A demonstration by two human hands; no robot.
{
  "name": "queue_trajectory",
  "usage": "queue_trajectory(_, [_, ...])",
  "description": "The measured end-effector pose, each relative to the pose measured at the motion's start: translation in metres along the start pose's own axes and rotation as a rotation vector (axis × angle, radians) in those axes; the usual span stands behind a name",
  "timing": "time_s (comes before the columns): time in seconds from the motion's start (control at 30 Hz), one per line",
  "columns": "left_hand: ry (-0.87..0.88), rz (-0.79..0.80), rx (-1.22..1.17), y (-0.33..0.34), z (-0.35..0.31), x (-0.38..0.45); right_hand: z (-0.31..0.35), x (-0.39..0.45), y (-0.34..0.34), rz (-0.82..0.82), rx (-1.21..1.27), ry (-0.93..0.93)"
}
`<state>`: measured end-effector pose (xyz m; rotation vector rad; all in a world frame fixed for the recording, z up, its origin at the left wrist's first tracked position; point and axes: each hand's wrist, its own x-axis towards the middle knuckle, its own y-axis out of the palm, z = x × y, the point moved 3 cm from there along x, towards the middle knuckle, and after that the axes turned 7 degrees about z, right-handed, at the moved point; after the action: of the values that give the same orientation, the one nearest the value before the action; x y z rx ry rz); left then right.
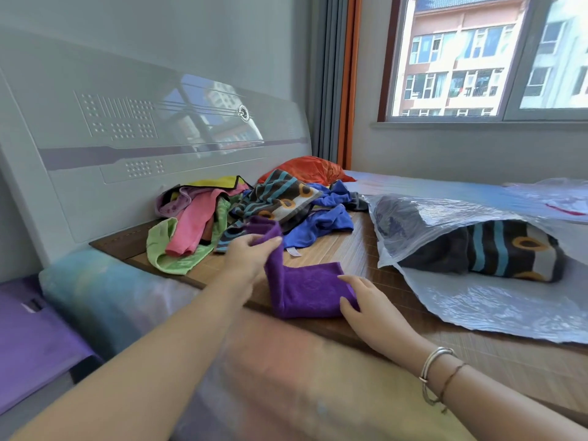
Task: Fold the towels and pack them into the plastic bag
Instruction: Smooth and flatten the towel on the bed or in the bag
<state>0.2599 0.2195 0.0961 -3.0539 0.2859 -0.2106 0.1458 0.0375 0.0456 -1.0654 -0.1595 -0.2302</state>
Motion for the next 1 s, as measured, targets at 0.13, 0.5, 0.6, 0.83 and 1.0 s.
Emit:
queue_trajectory(0.13, [-0.021, 0.309, 0.096, 0.073, 0.004, -0.007, -0.014, -0.003, -0.006, -0.038, 0.142, 0.075])
queue_trajectory(0.5, [-0.099, 0.076, 0.674, 0.047, 0.04, -0.001, -0.032, -0.003, 0.007, -0.097, 0.311, 0.112])
queue_trajectory(0.6, [-0.295, 0.121, 0.558, 0.047, 0.047, -0.009, -0.029, -0.003, 0.015, 0.019, 0.189, 0.021])
queue_trajectory(0.83, [-0.361, 0.272, 0.151, 0.068, 0.03, -0.032, -0.036, -0.026, -0.006, 0.016, 0.182, 0.028])
queue_trajectory(1.0, [-0.25, 0.457, 0.08, 0.073, -0.004, -0.073, -0.031, -0.07, -0.038, -0.201, 0.092, -0.091])
